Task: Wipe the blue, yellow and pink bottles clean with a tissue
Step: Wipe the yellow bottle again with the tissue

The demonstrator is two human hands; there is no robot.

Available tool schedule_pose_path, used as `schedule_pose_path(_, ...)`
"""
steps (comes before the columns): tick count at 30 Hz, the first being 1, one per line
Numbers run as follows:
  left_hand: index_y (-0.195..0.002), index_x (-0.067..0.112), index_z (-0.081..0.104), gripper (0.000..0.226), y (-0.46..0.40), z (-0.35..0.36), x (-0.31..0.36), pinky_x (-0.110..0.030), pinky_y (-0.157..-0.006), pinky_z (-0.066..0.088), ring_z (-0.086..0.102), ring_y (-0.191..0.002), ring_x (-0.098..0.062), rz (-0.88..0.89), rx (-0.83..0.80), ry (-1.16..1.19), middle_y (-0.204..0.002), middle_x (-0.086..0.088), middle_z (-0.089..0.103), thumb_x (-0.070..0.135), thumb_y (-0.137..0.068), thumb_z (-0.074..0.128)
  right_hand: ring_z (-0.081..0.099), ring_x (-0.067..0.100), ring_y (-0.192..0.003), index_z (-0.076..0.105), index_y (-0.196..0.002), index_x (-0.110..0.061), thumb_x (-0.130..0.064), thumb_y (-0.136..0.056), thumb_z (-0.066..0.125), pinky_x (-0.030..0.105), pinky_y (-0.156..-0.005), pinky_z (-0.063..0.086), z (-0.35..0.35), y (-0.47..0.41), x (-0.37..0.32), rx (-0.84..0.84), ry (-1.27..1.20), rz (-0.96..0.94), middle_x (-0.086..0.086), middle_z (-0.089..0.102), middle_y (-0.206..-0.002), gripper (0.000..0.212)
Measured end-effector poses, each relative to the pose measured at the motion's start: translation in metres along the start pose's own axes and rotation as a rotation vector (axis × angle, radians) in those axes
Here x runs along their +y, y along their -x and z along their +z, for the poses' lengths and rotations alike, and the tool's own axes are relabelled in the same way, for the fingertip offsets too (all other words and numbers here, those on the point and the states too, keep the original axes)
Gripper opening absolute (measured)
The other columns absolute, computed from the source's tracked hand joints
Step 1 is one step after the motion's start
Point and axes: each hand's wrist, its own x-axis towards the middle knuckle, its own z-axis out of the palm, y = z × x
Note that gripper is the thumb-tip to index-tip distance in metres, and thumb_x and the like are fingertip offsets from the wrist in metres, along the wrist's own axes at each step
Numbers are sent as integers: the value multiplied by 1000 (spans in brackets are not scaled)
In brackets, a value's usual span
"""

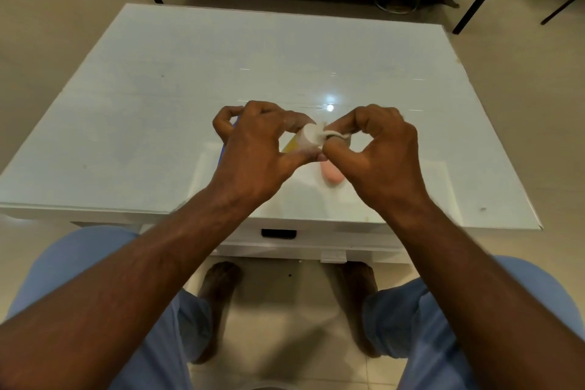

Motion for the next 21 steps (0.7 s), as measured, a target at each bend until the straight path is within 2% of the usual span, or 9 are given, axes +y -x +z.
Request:
schedule_pose_path(2,-115,39,71,40,2,-2,0,-47,-107,22,42,-121,-1,42,-8,-13,-113,17,65,60,-82,70,64,21,-92,75,-87,-22,-34,-82,70,30,-78,51,1,5,-4,-17,-39,-61,-4,74,-86,14)
schedule_pose_path(4,-120,36,70,46,4,1,3,-44,-108,17,45,-128,-9,39,-60,-52,-123,11,66,62,-82,70,64,20,-95,75,-90,-25,-28,-83,71,30,-80,51,2,3,-5,-8,-36,-43,-5,75,-89,9)
schedule_pose_path(6,-119,37,70,49,3,3,4,-43,-108,18,41,-126,-3,22,-71,-44,-123,15,64,66,-79,69,63,16,-96,74,-89,-30,-29,-82,70,30,-82,50,0,-2,-1,15,2,20,-8,75,-89,8)
schedule_pose_path(8,-115,41,70,46,0,0,3,-47,-108,25,37,-119,4,6,-34,0,-116,24,61,67,-78,68,63,15,-95,75,-86,-28,-30,-80,72,32,-81,51,-3,-2,1,9,17,29,-8,75,-86,7)
schedule_pose_path(11,-116,41,69,43,-1,-4,0,-52,-108,27,45,-124,-5,-12,-20,5,-118,19,65,66,-81,67,64,20,-92,76,-89,-18,-25,-82,76,36,-78,52,-2,3,-2,8,-9,-39,-1,74,-88,10)
schedule_pose_path(16,-124,38,67,50,2,3,7,-47,-111,21,45,-131,-10,-49,-121,-83,-128,15,65,66,-82,66,66,18,-94,78,-94,-19,-20,-84,75,41,-81,56,1,-1,-1,9,-28,-37,-2,76,-92,10)
schedule_pose_path(21,-119,41,68,38,0,-2,0,-45,-111,21,43,-129,-8,-51,-64,-42,-118,19,64,57,-85,69,67,8,-87,79,-97,-22,-10,-89,77,17,-75,52,5,6,-10,-81,-113,-125,-9,75,-91,14)
